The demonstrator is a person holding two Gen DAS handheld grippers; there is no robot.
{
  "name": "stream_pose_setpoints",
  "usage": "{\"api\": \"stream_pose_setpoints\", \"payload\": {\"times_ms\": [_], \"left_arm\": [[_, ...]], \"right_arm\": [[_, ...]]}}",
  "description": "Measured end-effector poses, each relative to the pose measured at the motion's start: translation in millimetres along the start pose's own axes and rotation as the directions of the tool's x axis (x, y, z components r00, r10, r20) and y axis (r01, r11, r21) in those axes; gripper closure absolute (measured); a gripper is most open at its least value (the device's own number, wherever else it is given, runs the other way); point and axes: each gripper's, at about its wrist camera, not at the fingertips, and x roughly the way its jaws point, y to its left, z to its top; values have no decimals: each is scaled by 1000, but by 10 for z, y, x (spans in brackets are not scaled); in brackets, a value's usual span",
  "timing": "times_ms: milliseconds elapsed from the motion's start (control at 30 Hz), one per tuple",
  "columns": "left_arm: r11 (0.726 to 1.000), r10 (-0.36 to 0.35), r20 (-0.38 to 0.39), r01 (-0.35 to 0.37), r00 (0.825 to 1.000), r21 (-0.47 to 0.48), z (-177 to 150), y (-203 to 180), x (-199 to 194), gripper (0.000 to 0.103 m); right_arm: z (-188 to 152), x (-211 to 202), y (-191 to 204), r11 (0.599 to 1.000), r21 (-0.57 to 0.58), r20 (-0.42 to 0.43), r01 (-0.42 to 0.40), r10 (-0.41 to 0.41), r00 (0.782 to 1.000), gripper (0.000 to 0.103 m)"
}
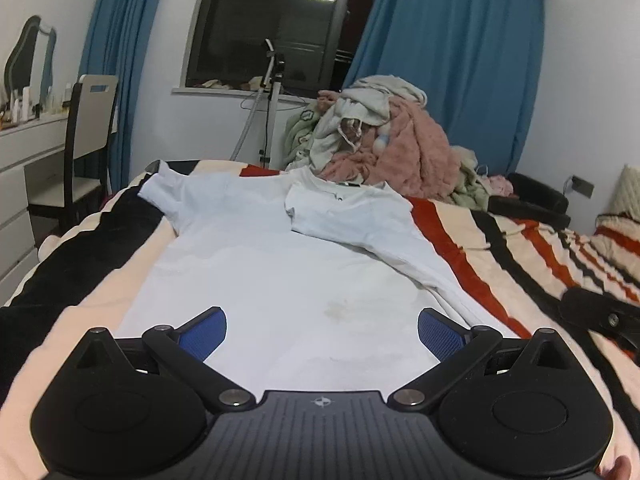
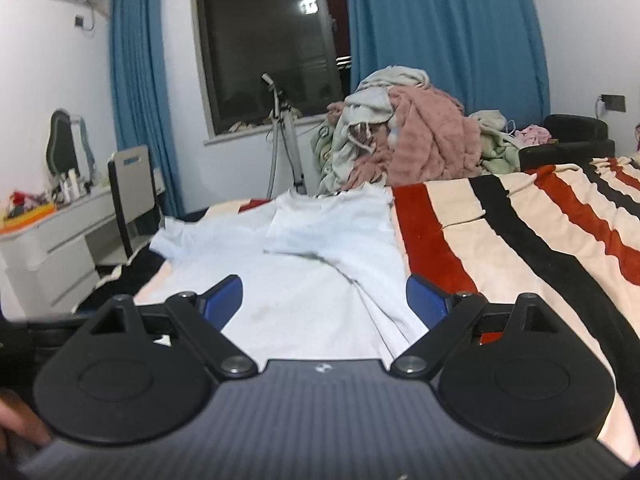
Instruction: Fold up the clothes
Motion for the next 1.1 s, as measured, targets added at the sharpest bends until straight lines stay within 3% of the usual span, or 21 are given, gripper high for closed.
{"api": "stream_pose_setpoints", "payload": {"times_ms": [267, 433, 633, 733, 867, 933, 1100], "left_arm": [[998, 33, -23, -31, 999, 46, -103, -145, 103, 1], [997, 16, -17, -15, 1000, 74, -142, -193, 82, 1], [995, -57, -68, 63, 996, 82, -191, -277, 126, 6], [987, -161, -117, 163, 980, 9, -168, -367, 191, 12], [950, -307, -168, 293, 937, -104, -130, -493, 282, 26], [913, -400, -178, 374, 899, -165, -139, -616, 345, 33], [771, -624, -208, 550, 753, -322, -316, -1011, 592, 55]], "right_arm": [[13, 21, -130, 998, 14, 1, 68, -68, 998, 13], [16, -8, -212, 995, 29, -17, 92, -91, 996, 13], [148, -106, -383, 995, 71, 13, 67, -68, 998, 13], [269, -182, -705, 985, 163, 27, 63, -68, 997, 13], [338, -279, -1190, 942, 307, 49, 132, -155, 987, 13], [332, -316, -1402, 913, 369, 52, 175, -208, 977, 13], [224, -362, -1801, 817, 529, 30, 231, -290, 957, 13]]}}
